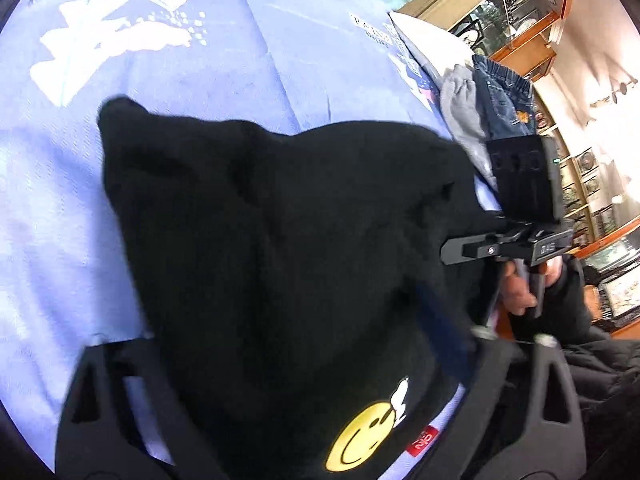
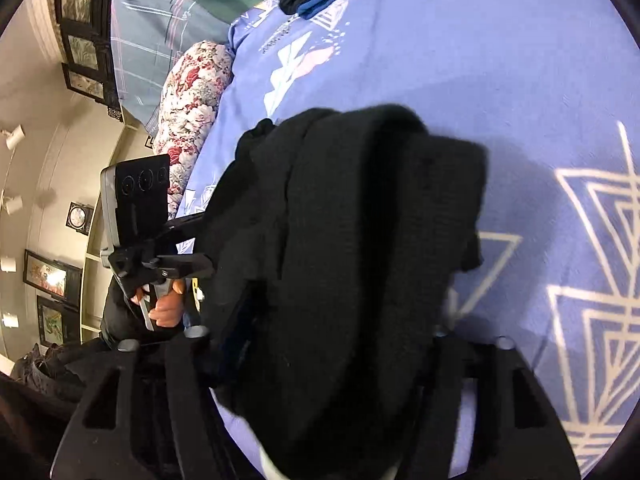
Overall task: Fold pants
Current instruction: 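Lift the pants bundle with both grippers and carry it to the clothes stack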
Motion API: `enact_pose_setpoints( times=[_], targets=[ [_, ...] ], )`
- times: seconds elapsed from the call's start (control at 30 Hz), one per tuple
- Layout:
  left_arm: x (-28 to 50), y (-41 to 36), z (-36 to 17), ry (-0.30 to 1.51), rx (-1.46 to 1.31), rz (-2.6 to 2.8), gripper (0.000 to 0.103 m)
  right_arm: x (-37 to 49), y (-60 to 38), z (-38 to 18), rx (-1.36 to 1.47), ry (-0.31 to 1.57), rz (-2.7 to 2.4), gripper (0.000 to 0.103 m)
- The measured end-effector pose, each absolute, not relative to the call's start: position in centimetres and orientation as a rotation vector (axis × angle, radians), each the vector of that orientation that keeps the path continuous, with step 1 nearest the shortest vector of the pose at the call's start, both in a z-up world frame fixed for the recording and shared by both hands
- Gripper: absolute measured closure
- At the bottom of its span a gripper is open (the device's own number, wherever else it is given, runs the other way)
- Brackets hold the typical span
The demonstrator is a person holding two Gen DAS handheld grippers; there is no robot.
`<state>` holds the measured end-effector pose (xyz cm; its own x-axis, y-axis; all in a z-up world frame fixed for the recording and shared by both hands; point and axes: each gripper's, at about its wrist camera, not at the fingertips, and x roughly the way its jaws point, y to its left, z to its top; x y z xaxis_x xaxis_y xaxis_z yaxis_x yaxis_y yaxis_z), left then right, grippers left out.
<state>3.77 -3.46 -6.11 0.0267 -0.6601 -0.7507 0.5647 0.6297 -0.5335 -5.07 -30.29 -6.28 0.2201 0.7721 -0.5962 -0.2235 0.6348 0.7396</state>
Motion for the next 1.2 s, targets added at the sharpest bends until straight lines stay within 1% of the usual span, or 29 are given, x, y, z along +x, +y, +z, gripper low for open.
enact_pose_setpoints(
  times=[0.07, 0.13, 0.23, 0.37, 0.53, 0.67, 0.7, 0.73, 0.83, 0.9, 0.93, 0.97, 1.03, 1.07, 1.1, 1.13, 1.17, 1.2],
  targets=[
    [3.9, -2.3, -5.7, 1.221, -0.144, -0.938, 0.043, -5.5, -30.3, -5.5, 0.561, 1.117, 0.747, 0.062],
    [4.1, -1.6, -5.2, 1.219, -0.182, -0.936, 0.053, -5.8, -30.1, -4.8, 0.577, 1.087, 0.749, 0.063],
    [3.9, -1.8, -4.5, 1.206, -0.179, -0.935, 0.055, -6.2, -29.5, -4.1, 0.573, 1.065, 0.75, 0.063],
    [4.5, -2.7, -3.1, 1.183, -0.179, -0.963, 0.055, -5.5, -29.3, -1.8, 0.581, 1.028, 0.785, 0.064],
    [8.5, -3.2, 1.0, 1.086, -0.196, -0.961, 0.055, -2.2, -28.9, 1.8, 0.532, 0.973, 0.795, 0.064],
    [14.5, -4.0, 7.1, 0.968, -0.163, -0.934, 0.055, 3.5, -29.5, 7.5, 0.495, 0.87, 0.781, 0.064],
    [17.1, -4.3, 9.7, 0.915, -0.145, -0.917, 0.055, 4.8, -29.5, 8.8, 0.482, 0.844, 0.777, 0.064],
    [18.5, -4.1, 11.1, 0.888, -0.139, -0.912, 0.054, 6.9, -29.5, 10.8, 0.465, 0.806, 0.773, 0.064],
    [25.1, -4.3, 15.2, 0.81, -0.14, -0.863, 0.048, 13.3, -29.8, 14.9, 0.462, 0.726, 0.744, 0.064],
    [30.0, -4.7, 16.0, 0.778, -0.133, -0.797, 0.046, 18.1, -29.9, 16.4, 0.448, 0.693, 0.709, 0.063],
    [32.4, -4.9, 15.6, 0.782, -0.146, -0.77, 0.044, 20.6, -29.8, 16.4, 0.437, 0.682, 0.685, 0.063],
    [34.6, -4.9, 14.8, 0.801, -0.168, -0.751, 0.042, 23.7, -29.7, 16.1, 0.424, 0.671, 0.646, 0.062],
    [40.2, -5.3, 10.9, 0.871, -0.214, -0.672, 0.039, 28.4, -29.4, 14.1, 0.417, 0.669, 0.573, 0.054],
    [42.0, -5.5, 9.1, 0.902, -0.222, -0.634, 0.038, 31.5, -29.0, 12.0, 0.396, 0.694, 0.506, 0.045],
    [44.6, -6.2, 6.0, 0.966, -0.211, -0.544, 0.038, 33.4, -28.9, 10.3, 0.353, 0.726, 0.429, 0.045],
    [46.1, -6.1, 3.6, 1.019, -0.204, -0.468, 0.025, 35.6, -28.7, 7.9, 0.281, 0.774, 0.307, 0.045],
    [47.0, -5.6, 1.9, 1.053, -0.259, -0.458, 0.017, 36.8, -28.8, 6.0, 0.247, 0.816, 0.223, 0.043],
    [47.3, -4.8, 1.5, 1.038, -0.336, -0.461, 0.015, 37.3, -29.4, 4.7, 0.298, 0.816, 0.216, 0.036]
  ],
)
